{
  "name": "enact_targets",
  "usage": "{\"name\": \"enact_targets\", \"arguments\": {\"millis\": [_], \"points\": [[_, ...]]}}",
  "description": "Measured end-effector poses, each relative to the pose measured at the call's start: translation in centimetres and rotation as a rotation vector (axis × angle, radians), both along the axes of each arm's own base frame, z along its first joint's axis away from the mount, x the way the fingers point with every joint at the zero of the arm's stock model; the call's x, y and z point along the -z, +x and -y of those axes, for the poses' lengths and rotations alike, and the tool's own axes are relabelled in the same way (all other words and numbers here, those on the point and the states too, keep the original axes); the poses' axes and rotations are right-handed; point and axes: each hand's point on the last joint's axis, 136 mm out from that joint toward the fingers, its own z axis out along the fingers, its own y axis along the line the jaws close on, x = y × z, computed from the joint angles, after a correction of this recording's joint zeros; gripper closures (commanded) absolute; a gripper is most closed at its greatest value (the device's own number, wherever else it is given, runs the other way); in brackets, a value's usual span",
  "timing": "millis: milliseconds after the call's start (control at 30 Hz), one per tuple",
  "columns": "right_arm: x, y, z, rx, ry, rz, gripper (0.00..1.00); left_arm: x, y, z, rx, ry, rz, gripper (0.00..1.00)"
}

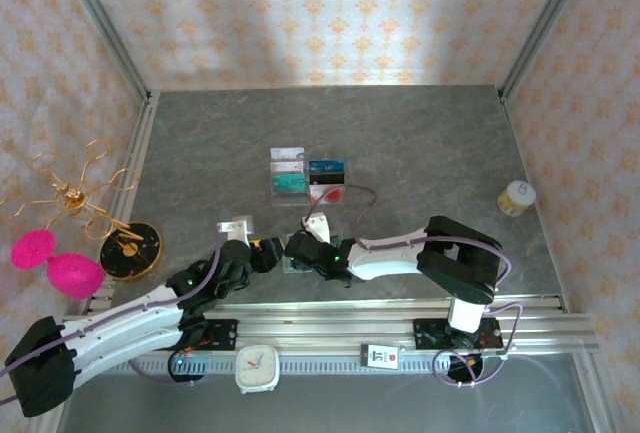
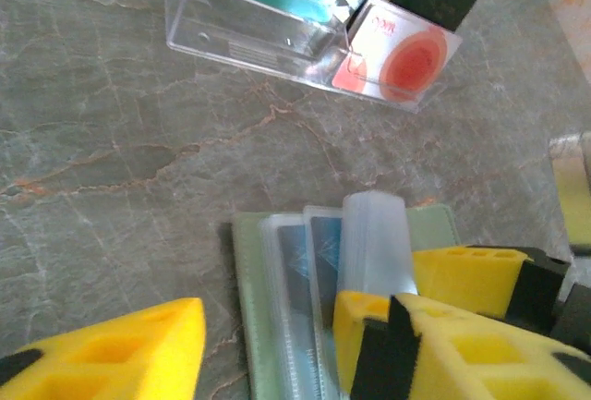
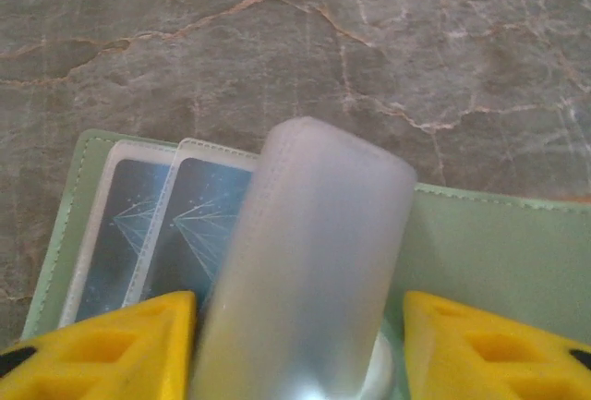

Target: Take the credit cards out of the card holder

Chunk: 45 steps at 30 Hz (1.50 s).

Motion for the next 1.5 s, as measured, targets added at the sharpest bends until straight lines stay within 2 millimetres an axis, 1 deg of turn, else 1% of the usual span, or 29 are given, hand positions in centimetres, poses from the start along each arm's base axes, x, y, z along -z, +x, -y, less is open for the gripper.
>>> {"name": "enact_targets", "arguments": {"millis": [33, 100, 200, 400, 533, 567, 700, 767, 833, 867, 1000, 1067, 1133, 1233, 1333, 1500], "points": [[0.0, 0.0, 0.0, 0.001, 0.008, -0.001, 0.58, 0.3, 0.0, 0.2, 0.008, 0.004, -0.011, 0.64], [0.0, 0.0, 0.1, 0.006, 0.016, 0.001, 0.64, 1.0, -0.1, 0.6, 0.027, 0.012, -0.032, 0.68], [0.0, 0.0, 0.4, 0.017, 0.026, 0.0, 0.68, 2.0, -0.2, 1.2, 0.051, 0.022, -0.062, 0.73], [0.0, 0.0, 0.6, 0.028, 0.046, -0.003, 0.73, 3.7, -0.4, 2.2, 0.091, 0.044, -0.114, 0.77], [0.0, -0.2, 0.3, 0.025, 0.062, -0.014, 0.73, 3.3, -0.1, 3.4, 0.127, 0.015, -0.104, 0.98], [0.0, -0.2, 0.3, 0.025, 0.063, -0.014, 0.74, 3.1, 0.0, 3.7, 0.135, 0.01, -0.099, 1.0], [0.0, -0.2, 0.4, 0.025, 0.063, -0.014, 0.74, 2.6, 0.4, 4.8, 0.16, -0.019, -0.089, 1.0], [0.0, -0.2, 0.4, 0.027, 0.065, -0.015, 0.74, 3.0, 0.4, 5.0, 0.168, -0.015, -0.102, 1.0], [0.0, -0.2, 0.4, 0.028, 0.066, -0.015, 0.74, 3.9, 0.2, 5.0, 0.172, 0.001, -0.127, 1.0], [0.0, -0.2, 0.4, 0.03, 0.068, -0.016, 0.72, 4.6, 0.0, 4.9, 0.173, 0.014, -0.146, 1.0], [-0.1, -0.2, 0.6, 0.049, 0.074, -0.021, 0.62, 4.9, 0.5, 5.6, 0.173, -0.004, -0.143, 1.0], [0.0, -0.1, 1.3, 0.073, 0.067, -0.021, 0.58, 4.8, 0.6, 6.0, 0.181, -0.022, -0.14, 1.0], [-0.1, -0.2, 2.1, 0.098, 0.069, -0.024, 0.57, 4.7, 0.7, 6.4, 0.189, -0.039, -0.136, 1.0], [-0.2, -0.7, 3.4, 0.123, 0.085, -0.04, 0.53, 4.6, 0.7, 6.9, 0.204, -0.058, -0.136, 1.0], [-0.5, -1.1, 5.2, 0.156, 0.09, -0.05, 0.47, 4.6, 0.7, 7.0, 0.208, -0.061, -0.135, 1.0], [-0.7, -1.0, 8.7, 0.234, 0.085, -0.05, 0.47, 4.6, 0.7, 7.1, 0.213, -0.067, -0.135, 1.0]]}}
